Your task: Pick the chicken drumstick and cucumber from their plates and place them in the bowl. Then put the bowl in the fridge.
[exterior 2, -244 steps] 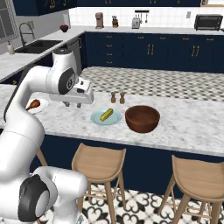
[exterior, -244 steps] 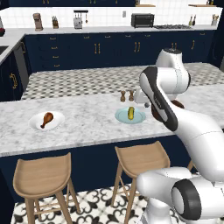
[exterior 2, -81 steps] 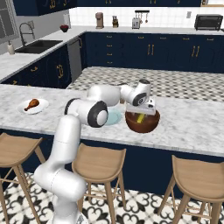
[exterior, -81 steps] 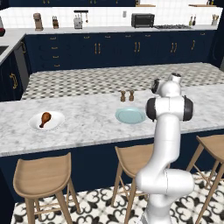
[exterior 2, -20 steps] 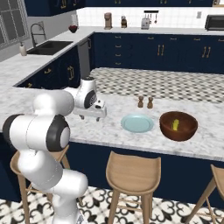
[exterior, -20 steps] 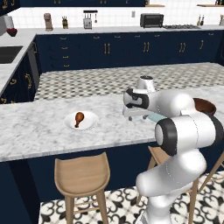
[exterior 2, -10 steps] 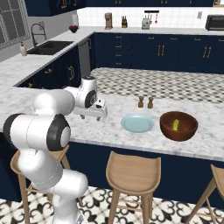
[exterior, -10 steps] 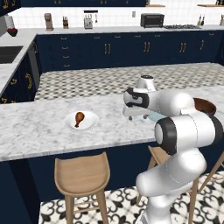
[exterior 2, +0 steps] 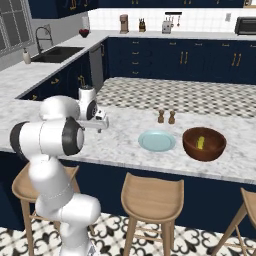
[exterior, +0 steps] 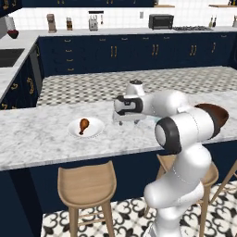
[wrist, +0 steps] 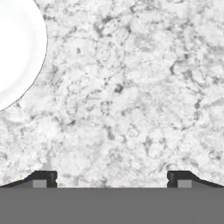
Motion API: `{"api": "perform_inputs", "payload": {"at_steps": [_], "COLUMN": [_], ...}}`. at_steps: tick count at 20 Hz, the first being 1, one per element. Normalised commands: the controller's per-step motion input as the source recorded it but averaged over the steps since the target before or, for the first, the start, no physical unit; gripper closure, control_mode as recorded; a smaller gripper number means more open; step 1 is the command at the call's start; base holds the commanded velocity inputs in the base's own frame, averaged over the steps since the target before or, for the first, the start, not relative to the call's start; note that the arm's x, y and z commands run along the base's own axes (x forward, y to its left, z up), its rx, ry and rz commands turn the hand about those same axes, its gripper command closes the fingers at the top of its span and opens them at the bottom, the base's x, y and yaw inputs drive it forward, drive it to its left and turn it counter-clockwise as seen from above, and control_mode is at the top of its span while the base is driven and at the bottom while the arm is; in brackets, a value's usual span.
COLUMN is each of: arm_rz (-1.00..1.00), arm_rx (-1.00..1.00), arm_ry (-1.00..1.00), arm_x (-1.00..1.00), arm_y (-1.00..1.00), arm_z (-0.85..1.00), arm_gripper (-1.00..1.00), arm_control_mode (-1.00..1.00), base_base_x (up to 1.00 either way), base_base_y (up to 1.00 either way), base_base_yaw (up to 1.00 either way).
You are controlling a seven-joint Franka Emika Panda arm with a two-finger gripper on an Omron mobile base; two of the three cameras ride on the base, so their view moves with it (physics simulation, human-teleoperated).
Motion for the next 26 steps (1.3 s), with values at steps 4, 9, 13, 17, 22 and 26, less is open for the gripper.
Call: {"api": "perform_inputs", "payload": {"at_steps": [4, 9, 13, 17, 22, 26], "arm_rz": [-0.02, -0.06, -0.07, -0.17, -0.17, -0.14], "arm_rx": [-0.01, 0.00, 0.00, 0.00, 0.00, 0.00], "arm_ry": [0.01, 0.00, -0.02, -0.04, 0.00, 0.00], "arm_x": [0.75, 0.51, 0.01, 0.00, 0.15, 0.23], "arm_y": [1.00, 1.00, 0.96, 0.65, 0.34, 0.16], "arm_z": [0.00, 0.00, -0.16, -0.21, -0.23, -0.08], "arm_gripper": [-1.00, -1.00, -1.00, -1.00, -1.00, -1.00], "arm_control_mode": [-1.00, -1.00, -1.00, -1.00, -1.00, -1.00], "base_base_x": [0.00, 0.00, 0.00, 0.00, 0.00, 0.00], "base_base_y": [0.00, 0.00, 0.00, 0.00, 0.00, 0.00], "base_base_yaw": [0.00, 0.00, 0.00, 0.00, 0.00, 0.00]}}
